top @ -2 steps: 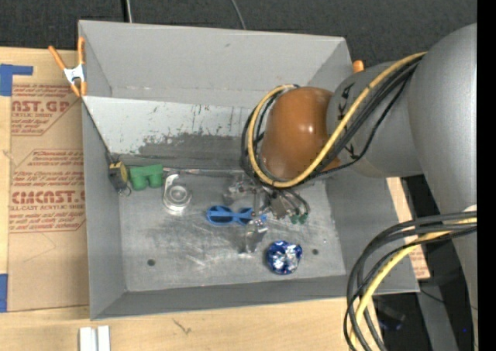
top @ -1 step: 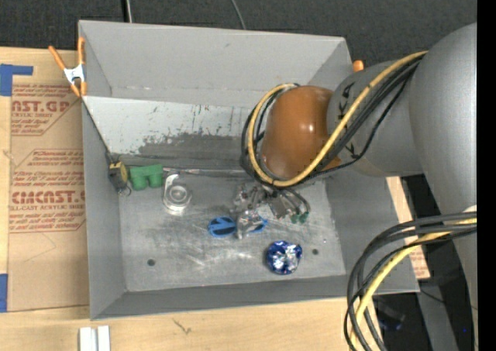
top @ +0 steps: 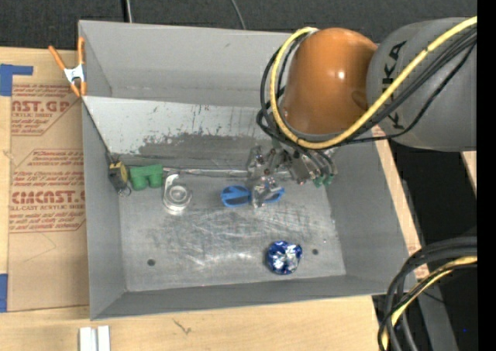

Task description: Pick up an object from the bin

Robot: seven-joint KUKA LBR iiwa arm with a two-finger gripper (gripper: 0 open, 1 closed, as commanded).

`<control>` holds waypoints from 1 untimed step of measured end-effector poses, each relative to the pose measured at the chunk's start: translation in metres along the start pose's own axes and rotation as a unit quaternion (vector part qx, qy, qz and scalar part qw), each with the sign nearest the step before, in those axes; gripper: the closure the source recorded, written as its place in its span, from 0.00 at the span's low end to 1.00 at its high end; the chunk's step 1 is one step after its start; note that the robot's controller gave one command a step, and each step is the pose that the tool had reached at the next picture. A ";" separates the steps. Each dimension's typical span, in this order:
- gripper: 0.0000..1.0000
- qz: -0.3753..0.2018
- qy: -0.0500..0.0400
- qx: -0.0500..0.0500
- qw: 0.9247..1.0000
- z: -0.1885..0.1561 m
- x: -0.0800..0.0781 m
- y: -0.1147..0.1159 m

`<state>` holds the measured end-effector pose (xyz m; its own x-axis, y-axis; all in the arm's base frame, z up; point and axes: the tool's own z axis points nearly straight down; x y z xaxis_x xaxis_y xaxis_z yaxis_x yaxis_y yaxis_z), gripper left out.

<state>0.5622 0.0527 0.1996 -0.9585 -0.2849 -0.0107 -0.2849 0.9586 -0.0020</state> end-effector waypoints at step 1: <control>1.00 -0.037 -0.001 0.000 0.999 -0.104 0.008 0.016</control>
Offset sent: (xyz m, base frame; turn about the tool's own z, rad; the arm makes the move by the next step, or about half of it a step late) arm -0.0153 0.0110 0.0985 -0.0728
